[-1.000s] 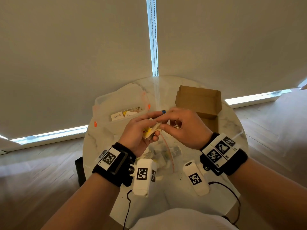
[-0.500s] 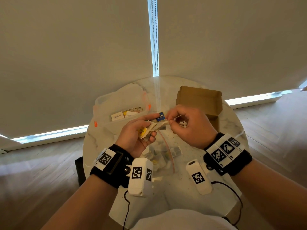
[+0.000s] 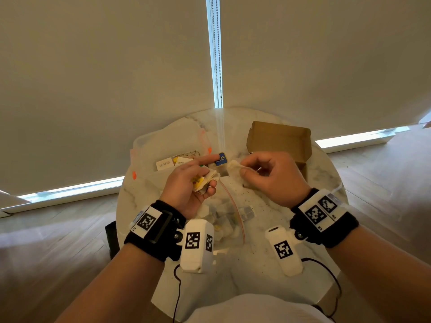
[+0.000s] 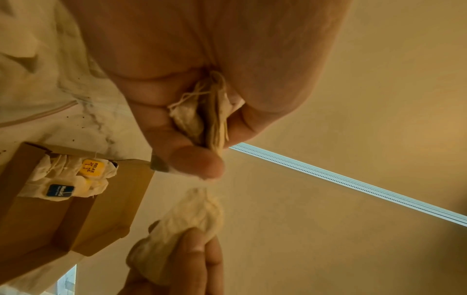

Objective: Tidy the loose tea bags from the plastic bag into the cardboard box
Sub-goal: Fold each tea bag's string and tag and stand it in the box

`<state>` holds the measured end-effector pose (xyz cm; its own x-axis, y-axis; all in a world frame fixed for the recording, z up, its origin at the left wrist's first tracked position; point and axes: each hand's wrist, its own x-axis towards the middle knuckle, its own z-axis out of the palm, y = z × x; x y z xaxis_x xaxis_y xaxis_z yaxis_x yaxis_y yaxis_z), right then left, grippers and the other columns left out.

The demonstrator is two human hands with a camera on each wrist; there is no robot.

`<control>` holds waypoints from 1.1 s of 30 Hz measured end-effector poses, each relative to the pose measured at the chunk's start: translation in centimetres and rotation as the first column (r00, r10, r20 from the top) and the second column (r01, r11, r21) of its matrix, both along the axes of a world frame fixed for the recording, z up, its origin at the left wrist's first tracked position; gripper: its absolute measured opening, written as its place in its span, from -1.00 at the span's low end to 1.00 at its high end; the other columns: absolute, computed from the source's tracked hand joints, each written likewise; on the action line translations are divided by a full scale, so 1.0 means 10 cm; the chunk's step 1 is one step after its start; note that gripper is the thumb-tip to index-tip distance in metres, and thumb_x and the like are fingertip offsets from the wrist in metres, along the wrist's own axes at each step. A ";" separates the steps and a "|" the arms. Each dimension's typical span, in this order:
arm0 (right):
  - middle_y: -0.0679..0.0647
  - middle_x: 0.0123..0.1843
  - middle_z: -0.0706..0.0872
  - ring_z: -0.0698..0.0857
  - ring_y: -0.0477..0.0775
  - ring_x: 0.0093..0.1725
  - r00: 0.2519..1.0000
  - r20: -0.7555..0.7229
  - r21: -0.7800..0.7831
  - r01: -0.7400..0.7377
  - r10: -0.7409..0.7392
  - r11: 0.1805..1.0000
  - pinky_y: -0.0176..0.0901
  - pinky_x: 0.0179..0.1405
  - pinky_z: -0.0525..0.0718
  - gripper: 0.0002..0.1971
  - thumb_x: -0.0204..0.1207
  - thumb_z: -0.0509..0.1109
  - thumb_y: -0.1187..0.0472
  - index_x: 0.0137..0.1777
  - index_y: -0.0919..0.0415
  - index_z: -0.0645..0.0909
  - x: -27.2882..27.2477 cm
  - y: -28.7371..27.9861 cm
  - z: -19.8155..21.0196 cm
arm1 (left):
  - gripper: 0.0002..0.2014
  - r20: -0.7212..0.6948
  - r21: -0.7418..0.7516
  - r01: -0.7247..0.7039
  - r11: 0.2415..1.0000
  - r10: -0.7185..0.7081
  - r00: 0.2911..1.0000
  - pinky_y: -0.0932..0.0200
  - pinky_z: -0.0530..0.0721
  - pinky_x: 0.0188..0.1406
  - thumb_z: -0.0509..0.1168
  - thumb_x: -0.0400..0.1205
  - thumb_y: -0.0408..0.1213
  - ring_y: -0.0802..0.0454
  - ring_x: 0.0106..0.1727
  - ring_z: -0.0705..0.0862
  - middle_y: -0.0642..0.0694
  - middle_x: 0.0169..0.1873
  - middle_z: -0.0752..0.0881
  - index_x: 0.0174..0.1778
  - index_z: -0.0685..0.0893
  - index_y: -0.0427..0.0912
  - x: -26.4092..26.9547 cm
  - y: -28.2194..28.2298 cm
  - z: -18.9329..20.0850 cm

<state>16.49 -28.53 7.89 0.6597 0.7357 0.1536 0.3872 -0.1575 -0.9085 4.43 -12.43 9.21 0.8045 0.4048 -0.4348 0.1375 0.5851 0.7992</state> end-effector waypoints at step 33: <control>0.27 -0.19 0.79 0.73 0.15 -0.25 0.770 -0.618 0.102 0.278 -0.159 0.955 0.01 -0.19 0.73 -0.85 0.45 0.55 0.39 0.01 0.30 0.79 -0.04 0.17 -0.26 | -0.58 -0.012 0.241 0.194 0.951 -0.197 0.980 0.18 0.59 -0.59 0.09 0.64 -0.66 -0.08 -0.50 0.59 -0.27 -0.18 0.76 0.18 0.77 -0.26 0.08 -0.11 -0.06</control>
<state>16.11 -26.78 5.27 0.8010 0.5595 -0.2130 -0.2671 0.0155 -0.9635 5.24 -13.50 8.62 0.8829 0.3301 -0.3340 0.2197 0.3382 0.9151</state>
